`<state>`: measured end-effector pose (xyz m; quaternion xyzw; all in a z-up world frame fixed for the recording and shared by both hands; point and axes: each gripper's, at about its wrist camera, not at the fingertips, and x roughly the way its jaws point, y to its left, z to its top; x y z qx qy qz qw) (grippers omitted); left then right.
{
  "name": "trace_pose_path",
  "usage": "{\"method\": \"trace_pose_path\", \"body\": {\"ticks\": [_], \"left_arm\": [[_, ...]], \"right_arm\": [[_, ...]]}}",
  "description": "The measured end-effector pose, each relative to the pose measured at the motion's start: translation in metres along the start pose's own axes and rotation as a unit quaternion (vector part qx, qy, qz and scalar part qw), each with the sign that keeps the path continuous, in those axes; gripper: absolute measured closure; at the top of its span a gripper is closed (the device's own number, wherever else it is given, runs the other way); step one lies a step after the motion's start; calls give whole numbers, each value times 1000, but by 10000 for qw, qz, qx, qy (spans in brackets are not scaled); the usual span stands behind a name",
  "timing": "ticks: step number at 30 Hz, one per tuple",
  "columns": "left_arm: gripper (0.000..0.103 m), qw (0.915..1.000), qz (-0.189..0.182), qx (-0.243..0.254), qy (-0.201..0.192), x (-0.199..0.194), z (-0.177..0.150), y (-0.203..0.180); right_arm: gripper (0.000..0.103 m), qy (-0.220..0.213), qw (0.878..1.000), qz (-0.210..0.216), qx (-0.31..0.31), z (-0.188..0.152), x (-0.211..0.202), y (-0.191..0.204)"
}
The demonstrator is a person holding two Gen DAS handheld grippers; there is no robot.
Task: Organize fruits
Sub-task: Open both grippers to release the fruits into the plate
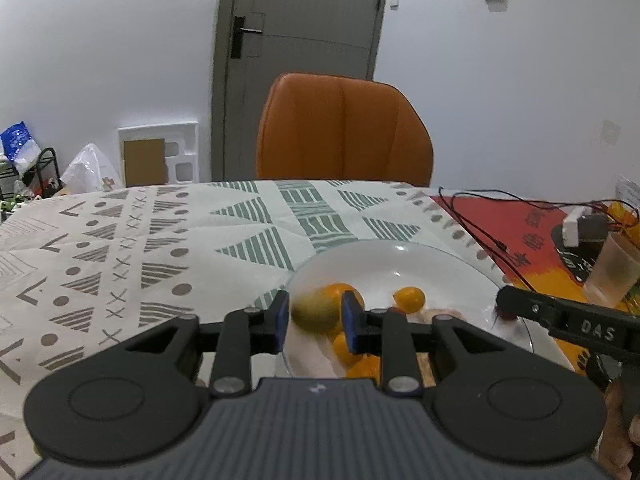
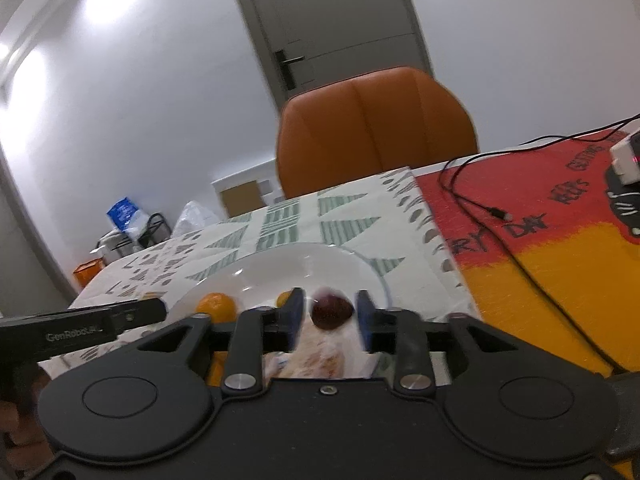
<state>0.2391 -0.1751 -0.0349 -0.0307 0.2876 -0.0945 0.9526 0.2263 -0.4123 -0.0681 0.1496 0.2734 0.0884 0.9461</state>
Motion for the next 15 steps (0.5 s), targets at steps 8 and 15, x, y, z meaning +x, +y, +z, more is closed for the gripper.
{"method": "trace_pose_path", "body": {"ticks": [8,15], "left_arm": [[58,9999,109,-92,52,-10,-1,12],[38,9998,153,-112,-20,-32,-5,23]], "right_arm": [[53,-6,10000,41,43,-4,-11,0],[52,48,9998,159,76,-12,-19,11]]}}
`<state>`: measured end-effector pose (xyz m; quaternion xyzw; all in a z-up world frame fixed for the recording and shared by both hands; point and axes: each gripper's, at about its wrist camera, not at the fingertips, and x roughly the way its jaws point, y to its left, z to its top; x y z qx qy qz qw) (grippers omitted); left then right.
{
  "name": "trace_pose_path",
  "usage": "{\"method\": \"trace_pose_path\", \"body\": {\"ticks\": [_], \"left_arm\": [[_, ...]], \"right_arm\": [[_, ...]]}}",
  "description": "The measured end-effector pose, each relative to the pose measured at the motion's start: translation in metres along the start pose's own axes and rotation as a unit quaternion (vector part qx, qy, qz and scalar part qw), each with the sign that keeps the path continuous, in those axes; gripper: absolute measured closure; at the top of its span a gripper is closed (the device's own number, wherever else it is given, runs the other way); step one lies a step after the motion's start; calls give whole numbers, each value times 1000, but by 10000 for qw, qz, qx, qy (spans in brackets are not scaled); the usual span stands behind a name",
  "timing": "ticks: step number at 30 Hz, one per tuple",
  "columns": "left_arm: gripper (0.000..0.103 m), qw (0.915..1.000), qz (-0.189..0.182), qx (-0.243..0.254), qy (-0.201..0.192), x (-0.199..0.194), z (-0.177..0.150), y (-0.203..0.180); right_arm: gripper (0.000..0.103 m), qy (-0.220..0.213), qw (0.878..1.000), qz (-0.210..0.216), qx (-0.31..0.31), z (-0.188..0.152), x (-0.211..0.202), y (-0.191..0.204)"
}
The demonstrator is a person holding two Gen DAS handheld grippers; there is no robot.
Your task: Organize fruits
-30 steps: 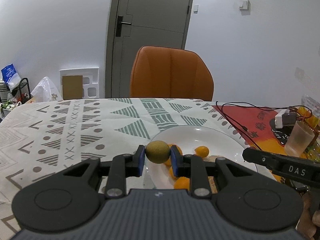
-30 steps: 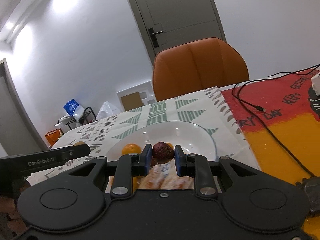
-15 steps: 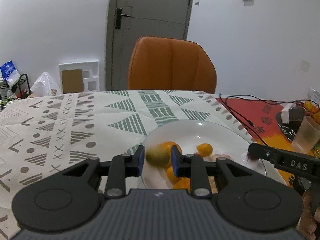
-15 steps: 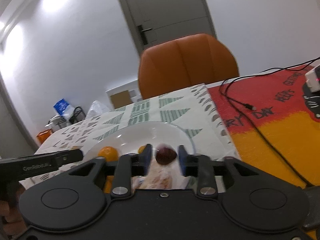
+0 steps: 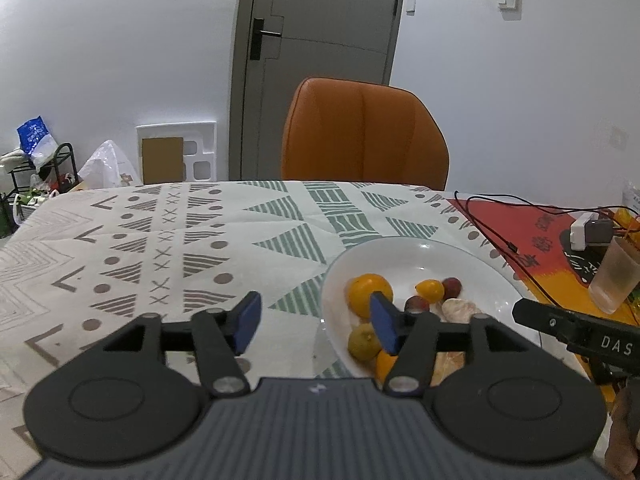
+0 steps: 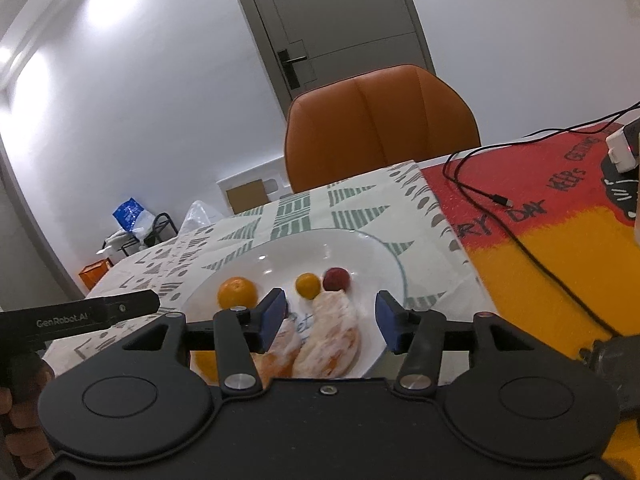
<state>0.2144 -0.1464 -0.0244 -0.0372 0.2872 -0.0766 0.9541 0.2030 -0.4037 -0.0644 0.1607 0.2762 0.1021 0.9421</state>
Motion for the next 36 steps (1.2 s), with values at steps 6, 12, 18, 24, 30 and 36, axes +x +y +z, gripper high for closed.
{"method": "trace_pose_path", "body": {"ticks": [6,12,18,24,30,36], "left_arm": [[21,9999,53,-80,-107,-16,0,11],[9,9996,201,-73,-200,-31,-1,19],[4,9993,230,-162,-228,-44,-3,33],[3,9990,303,-184,-265,-58,-5,43],[0,9990,384,-71,-197,-74,-7,48],[0,9987,461,-85,-182,-92,-10,53]], "right_arm": [[42,-28,10000,52,-42,2,-7,12],[38,35,9999,83,-61,1,-11,24],[21,-8,9998,111,-181,0,-23,40],[6,-24,9996,167,-231,-1,-30,52],[0,-70,9993,240,-283,-4,-43,61],[0,-37,9990,308,-320,-7,-56,70]]}}
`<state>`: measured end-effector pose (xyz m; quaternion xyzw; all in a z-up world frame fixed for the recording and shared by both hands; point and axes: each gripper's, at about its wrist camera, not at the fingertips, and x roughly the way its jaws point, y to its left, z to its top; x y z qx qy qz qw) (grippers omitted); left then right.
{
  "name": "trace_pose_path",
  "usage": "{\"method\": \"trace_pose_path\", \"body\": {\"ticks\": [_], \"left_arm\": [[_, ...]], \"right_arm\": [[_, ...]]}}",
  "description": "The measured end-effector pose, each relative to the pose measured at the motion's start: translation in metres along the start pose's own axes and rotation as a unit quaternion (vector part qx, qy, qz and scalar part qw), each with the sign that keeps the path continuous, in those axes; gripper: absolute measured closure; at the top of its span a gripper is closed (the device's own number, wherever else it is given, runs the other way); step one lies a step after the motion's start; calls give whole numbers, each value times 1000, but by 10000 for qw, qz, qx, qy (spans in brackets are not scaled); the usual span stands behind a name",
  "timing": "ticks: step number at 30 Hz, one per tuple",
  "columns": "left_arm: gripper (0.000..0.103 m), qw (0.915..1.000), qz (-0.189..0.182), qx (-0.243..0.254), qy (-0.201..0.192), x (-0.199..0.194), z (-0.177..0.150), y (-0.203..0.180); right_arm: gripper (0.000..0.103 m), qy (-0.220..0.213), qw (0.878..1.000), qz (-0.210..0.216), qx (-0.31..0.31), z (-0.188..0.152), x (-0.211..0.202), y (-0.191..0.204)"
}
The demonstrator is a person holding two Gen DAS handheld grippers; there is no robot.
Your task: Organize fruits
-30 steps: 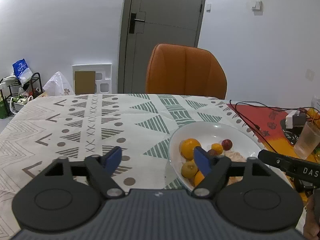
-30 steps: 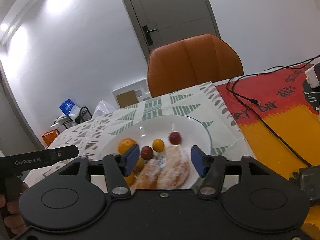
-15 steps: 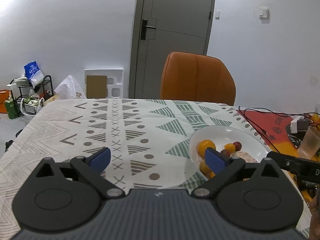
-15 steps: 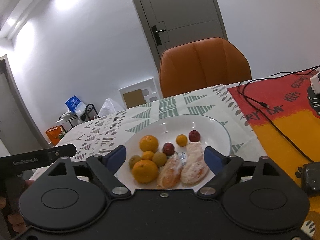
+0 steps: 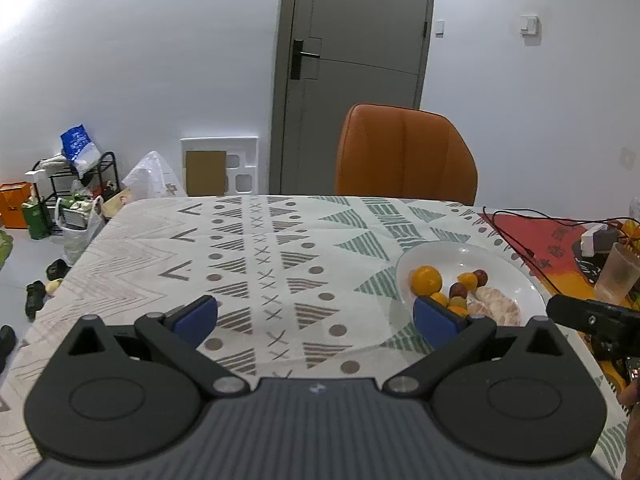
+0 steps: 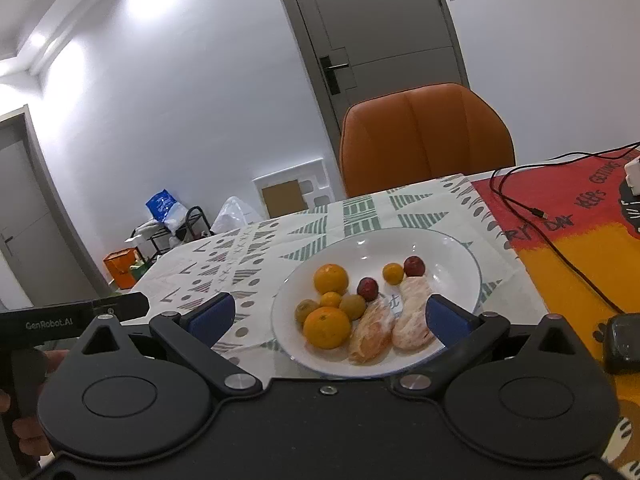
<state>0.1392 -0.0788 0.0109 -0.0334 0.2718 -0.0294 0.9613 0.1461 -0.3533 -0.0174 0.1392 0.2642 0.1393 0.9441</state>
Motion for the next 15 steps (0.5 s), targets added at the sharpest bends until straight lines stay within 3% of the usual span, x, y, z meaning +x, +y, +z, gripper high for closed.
{"method": "trace_pose_path", "body": {"ticks": [15], "left_arm": [[0,9998,-41,-55,171,-40,-11,24]], "right_arm": [[0,55,9996,144,-223,-3,-35,25]]}}
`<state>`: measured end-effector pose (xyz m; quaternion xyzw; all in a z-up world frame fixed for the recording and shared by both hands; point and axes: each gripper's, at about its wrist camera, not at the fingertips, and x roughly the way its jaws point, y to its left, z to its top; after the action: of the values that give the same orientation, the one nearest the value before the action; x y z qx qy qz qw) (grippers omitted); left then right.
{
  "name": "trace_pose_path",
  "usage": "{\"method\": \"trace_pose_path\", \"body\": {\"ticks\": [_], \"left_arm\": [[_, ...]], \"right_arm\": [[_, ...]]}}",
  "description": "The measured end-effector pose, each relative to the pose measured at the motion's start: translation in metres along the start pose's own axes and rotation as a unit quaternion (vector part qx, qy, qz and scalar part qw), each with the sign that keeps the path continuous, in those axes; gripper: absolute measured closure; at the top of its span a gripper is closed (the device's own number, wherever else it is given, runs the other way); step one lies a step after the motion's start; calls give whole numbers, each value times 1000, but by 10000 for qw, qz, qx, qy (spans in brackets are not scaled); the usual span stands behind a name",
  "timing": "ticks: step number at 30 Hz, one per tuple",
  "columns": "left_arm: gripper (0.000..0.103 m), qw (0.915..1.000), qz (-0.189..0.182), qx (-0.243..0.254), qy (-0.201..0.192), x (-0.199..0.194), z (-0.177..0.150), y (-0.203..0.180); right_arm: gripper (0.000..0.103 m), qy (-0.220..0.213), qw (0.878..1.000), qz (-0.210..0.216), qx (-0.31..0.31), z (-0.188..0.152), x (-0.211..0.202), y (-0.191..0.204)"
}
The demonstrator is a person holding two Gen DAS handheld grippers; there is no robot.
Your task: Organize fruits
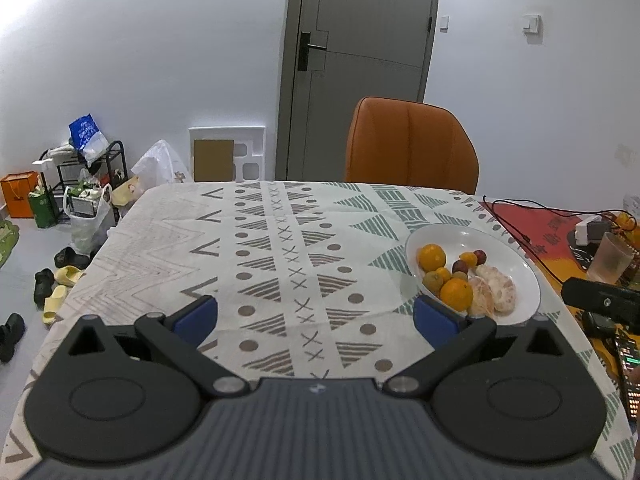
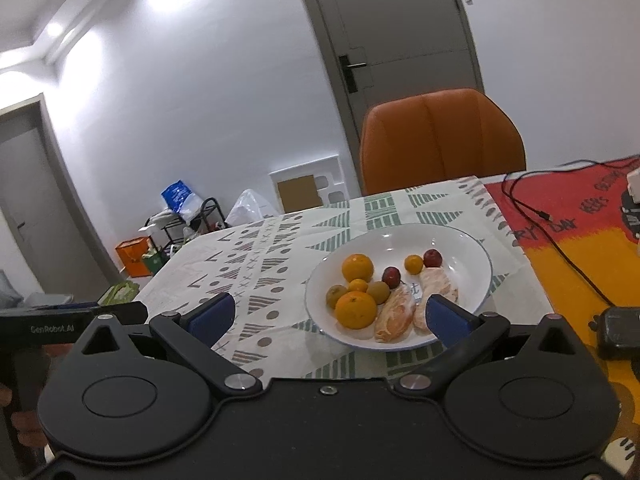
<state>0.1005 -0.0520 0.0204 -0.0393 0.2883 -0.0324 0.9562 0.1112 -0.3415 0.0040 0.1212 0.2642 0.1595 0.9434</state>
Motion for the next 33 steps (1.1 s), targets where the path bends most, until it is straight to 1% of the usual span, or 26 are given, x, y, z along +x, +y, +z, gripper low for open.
{"method": "trace_pose_path", "body": {"ticks": [8,12,18,23,29,33], "left_arm": [[0,10000,40,2,-64,-20,-3,9],[0,9999,106,113,-75,-32,-7,11],[0,9997,132,83,-180,-47,-11,17],[0,9995,204,60,-223,-54,-15,21],[0,9993,300,-141,-147,-54,-28,27],[0,9993,345,-125,-108,-55,-35,28]], "right_arm": [[0,21,9995,-45,-316,-4,-14,19],[0,-37,9995,-63,-318,-4,-23,22],[0,-39,9994,-121,-312,-6,-33,23],[0,-12,9995,-108,-295,-13,-39,24],[0,43,9997,-56,-249,-22,-43,25],[0,83,9996,-58,-275,-27,-43,27]]}}
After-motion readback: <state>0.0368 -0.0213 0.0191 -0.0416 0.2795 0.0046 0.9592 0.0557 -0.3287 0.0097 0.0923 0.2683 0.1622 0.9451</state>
